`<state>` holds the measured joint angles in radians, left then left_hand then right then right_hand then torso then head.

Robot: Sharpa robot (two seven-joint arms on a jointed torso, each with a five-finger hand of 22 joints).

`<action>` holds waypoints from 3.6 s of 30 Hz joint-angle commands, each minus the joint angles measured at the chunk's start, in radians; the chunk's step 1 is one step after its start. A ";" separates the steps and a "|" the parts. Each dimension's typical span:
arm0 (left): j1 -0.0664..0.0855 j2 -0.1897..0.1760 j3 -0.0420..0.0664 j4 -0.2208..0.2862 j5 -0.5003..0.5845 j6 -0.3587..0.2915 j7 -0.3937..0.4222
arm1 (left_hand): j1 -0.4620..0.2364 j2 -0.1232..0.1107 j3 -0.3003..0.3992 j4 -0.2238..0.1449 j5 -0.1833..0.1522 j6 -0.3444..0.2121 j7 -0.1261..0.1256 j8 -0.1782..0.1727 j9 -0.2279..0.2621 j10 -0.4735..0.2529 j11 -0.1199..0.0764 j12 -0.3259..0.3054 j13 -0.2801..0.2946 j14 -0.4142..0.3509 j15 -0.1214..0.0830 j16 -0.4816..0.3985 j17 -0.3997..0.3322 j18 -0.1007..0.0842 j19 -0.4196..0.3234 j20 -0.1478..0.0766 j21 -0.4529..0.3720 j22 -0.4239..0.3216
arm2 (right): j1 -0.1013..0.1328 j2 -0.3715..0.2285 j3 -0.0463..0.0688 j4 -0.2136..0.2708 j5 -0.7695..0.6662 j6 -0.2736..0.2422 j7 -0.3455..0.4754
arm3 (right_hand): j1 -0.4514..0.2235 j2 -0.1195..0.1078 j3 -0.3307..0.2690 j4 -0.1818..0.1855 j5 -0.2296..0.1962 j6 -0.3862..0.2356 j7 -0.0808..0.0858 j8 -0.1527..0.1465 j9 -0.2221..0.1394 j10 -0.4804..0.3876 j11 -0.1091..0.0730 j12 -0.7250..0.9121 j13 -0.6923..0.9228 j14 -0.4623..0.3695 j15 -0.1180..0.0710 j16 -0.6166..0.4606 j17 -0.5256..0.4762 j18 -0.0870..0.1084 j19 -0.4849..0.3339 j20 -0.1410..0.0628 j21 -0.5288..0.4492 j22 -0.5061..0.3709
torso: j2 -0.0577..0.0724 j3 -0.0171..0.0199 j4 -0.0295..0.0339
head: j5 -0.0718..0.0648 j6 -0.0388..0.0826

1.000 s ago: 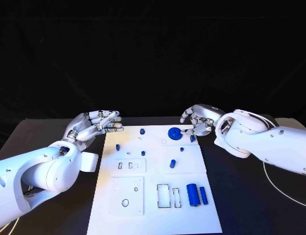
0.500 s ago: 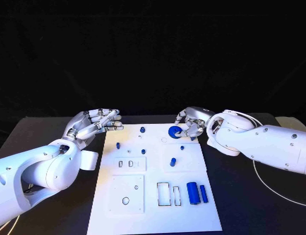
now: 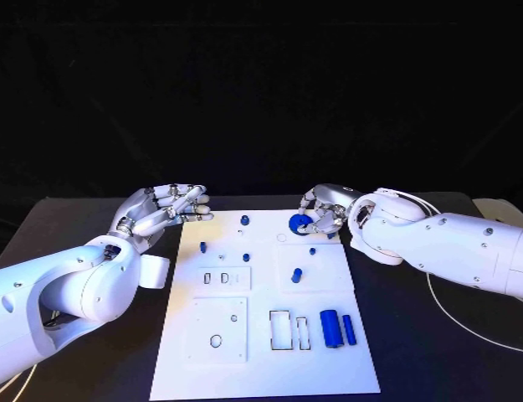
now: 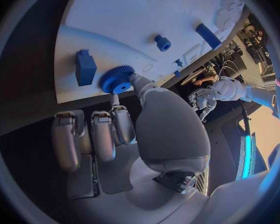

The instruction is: Assemble the parts on the task board

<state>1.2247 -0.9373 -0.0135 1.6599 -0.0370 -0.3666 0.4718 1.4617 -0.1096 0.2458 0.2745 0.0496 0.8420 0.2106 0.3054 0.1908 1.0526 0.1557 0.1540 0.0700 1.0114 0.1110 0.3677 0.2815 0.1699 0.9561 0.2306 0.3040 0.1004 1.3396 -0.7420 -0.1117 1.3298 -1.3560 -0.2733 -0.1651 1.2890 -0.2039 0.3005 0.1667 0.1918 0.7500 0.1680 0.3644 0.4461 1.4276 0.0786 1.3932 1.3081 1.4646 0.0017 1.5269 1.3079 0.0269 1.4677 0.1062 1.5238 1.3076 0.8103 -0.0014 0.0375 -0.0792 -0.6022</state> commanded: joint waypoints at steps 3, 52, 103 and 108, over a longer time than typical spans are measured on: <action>0.001 0.002 0.001 0.001 0.002 0.020 0.004 | -0.004 -0.001 0.003 0.003 0.001 -0.003 0.008 -0.005 0.000 0.004 0.006 -0.006 -0.001 0.000 0.004 -0.001 0.001 0.014 0.004 0.000 -0.007 -0.001 | -0.002 0.005 -0.001 -0.007 -0.015 0.036 -0.010 | 0.016 0.008 -0.002 0.001 0.007 -0.003 -0.002 0.011 0.001 0.011 0.002 0.011 0.093 0.084 0.007 0.006 0.155 -0.011 0.061 0.009 0.005 0.209 | 0.000 0.0002 -0.0011 | 0.002 -0.002; 0.001 0.003 0.001 -0.001 0.002 0.021 -0.001 | -0.002 -0.001 0.005 0.002 0.001 -0.001 0.006 -0.005 0.000 0.008 0.005 -0.008 0.000 -0.001 0.004 -0.001 0.004 0.014 0.005 0.000 -0.008 -0.003 | 0.006 0.019 0.004 0.177 -0.299 -0.149 -0.014 | 0.024 0.000 0.207 -0.061 0.124 0.118 -0.026 0.036 -0.024 0.060 -0.019 0.078 0.160 0.087 -0.011 0.014 0.173 -0.027 0.103 -0.005 0.047 0.263 | 0.000 -0.0010 0.0004 | 0.014 -0.002; 0.001 0.009 0.001 -0.002 0.001 0.021 -0.001 | -0.003 0.000 0.007 0.003 0.001 -0.001 0.007 -0.007 0.001 0.009 0.005 -0.013 0.000 -0.003 0.004 -0.002 0.009 0.014 0.005 0.000 -0.010 -0.005 | -0.060 0.286 -0.013 -0.079 -0.335 -0.120 -0.035 | -0.082 -0.031 0.185 -0.038 0.004 0.024 0.010 -0.079 -0.071 0.015 0.014 0.026 0.111 0.087 0.017 0.015 0.173 -0.027 0.103 0.018 0.047 0.263 | 0.001 0.0015 -0.0012 | 0.033 -0.009; 0.001 0.008 0.001 -0.003 0.001 0.021 -0.002 | -0.003 0.000 0.007 0.003 0.001 -0.001 0.007 -0.007 0.001 0.009 0.005 -0.013 0.000 -0.003 0.004 -0.002 0.009 0.014 0.005 0.000 -0.010 -0.005 | -0.060 0.271 -0.013 -0.065 -0.318 -0.123 -0.027 | -0.146 -0.011 0.062 0.041 -0.014 0.042 0.007 -0.095 -0.073 0.017 0.014 0.029 0.113 0.088 0.018 0.017 0.178 -0.027 0.103 0.019 0.047 0.263 | 0.001 0.0021 -0.0005 | 0.033 -0.009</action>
<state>1.2247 -0.9301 -0.0134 1.6558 -0.0370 -0.3624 0.4647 1.4617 -0.1096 0.2486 0.2772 0.0496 0.8420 0.2106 0.3050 0.1907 1.0562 0.1593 0.1470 0.0700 1.0114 0.1110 0.3677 0.2892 0.1698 0.9561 0.2306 0.2972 0.0967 1.2815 -0.4669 -0.1242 1.2594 -1.6778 -0.4112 -0.1862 1.1528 -0.2158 0.3848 0.1947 0.1822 0.7865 0.1751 0.2722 0.3742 1.4417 0.0859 1.4226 1.3080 1.4665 0.0144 1.5385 1.3076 0.0070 1.4662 0.1186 1.5655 1.3079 0.8110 0.0000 0.0365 -0.0464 -0.6107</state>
